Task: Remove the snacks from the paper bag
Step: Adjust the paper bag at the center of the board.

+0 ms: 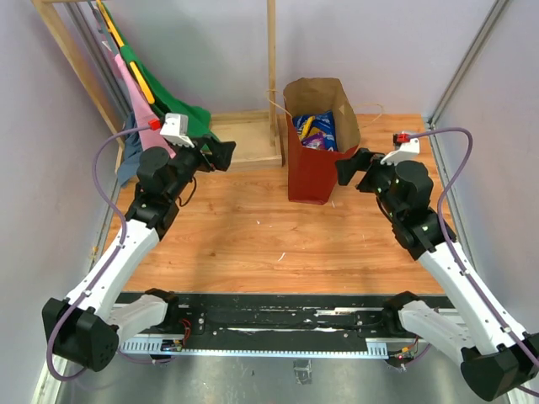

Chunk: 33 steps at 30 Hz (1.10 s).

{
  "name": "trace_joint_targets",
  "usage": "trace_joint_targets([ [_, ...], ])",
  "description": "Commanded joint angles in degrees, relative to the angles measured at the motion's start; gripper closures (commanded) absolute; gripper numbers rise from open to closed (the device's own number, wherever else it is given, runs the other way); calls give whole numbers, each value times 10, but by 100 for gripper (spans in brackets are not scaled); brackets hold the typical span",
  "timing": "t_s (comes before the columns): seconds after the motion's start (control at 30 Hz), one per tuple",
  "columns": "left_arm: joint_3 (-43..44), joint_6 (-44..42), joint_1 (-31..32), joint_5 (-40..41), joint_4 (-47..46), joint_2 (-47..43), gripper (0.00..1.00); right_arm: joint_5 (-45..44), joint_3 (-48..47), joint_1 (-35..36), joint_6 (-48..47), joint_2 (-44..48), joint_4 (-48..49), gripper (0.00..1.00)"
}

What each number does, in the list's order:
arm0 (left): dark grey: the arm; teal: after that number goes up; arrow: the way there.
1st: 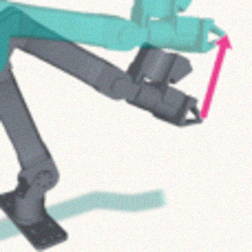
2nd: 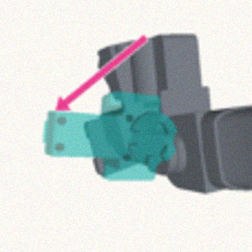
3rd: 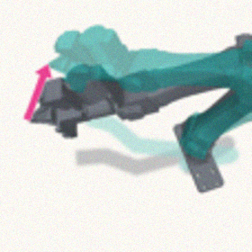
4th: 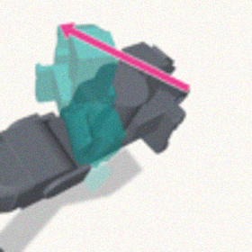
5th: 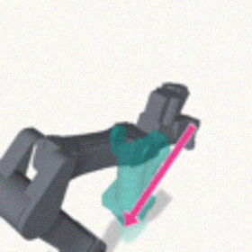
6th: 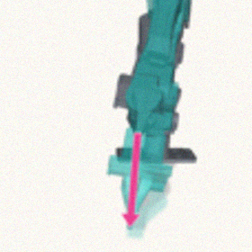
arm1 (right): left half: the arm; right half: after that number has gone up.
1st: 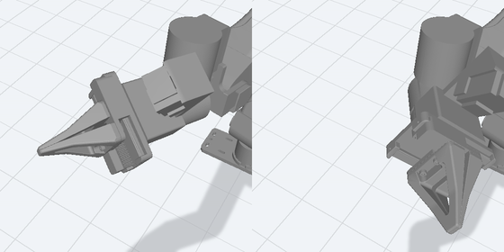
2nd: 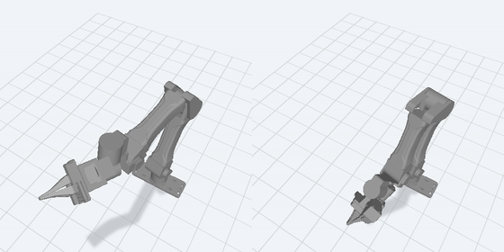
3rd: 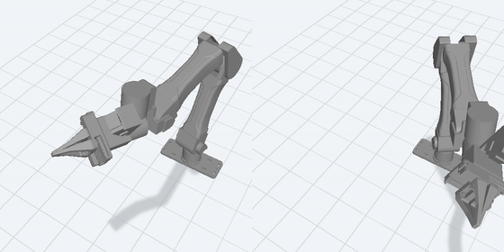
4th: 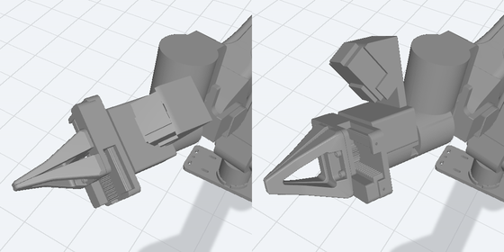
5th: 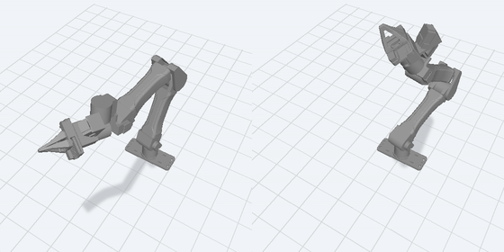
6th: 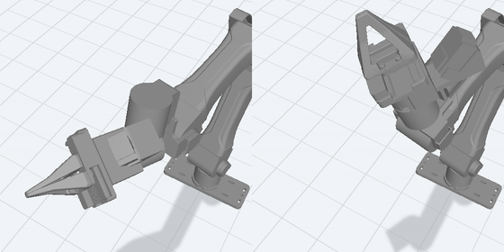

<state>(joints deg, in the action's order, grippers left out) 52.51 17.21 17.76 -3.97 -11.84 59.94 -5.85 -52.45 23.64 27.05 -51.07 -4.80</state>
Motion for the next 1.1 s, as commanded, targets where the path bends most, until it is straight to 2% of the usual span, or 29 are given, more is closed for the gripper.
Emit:
trace_joint_targets([
  [0.0,-1,-44,1,-42,-9,-11,0,31,0,11,-17,10,42,2],
  [0.1,-21,-49,1,-84,-39,-23,0,127,27,13,-68,19,129,2],
  [0.13,-26,-49,1,-87,-43,-25,0,135,31,19,-73,21,145,1],
  [0.2,-25,-50,1,-84,-36,-24,0,102,17,52,-97,14,135,1],
  [0.33,-17,-45,0,-85,-25,-14,0,-37,-39,158,-204,-31,94,1],
  [0.43,-16,-42,1,-106,-33,-2,0,-53,-114,193,-265,-87,62,1],
  [0.57,7,-9,1,-127,-49,42,0,-49,-245,193,-285,-184,-19,2],
  [0.7,20,24,2,-85,-37,67,0,-36,-399,193,-283,-314,-115,0],
  [0.77,13,22,2,-62,-37,49,0,-51,-442,191,-284,-359,-145,7],
  [0.87,40,20,1,-44,18,39,0,-72,-509,184,-285,-423,-201,19],
  [0.97,39,23,1,-60,26,31,0,-69,-556,168,-286,-475,-236,28],
  [1.07,44,24,1,-57,37,37,0,-55,-588,141,-286,-518,-251,31],
])
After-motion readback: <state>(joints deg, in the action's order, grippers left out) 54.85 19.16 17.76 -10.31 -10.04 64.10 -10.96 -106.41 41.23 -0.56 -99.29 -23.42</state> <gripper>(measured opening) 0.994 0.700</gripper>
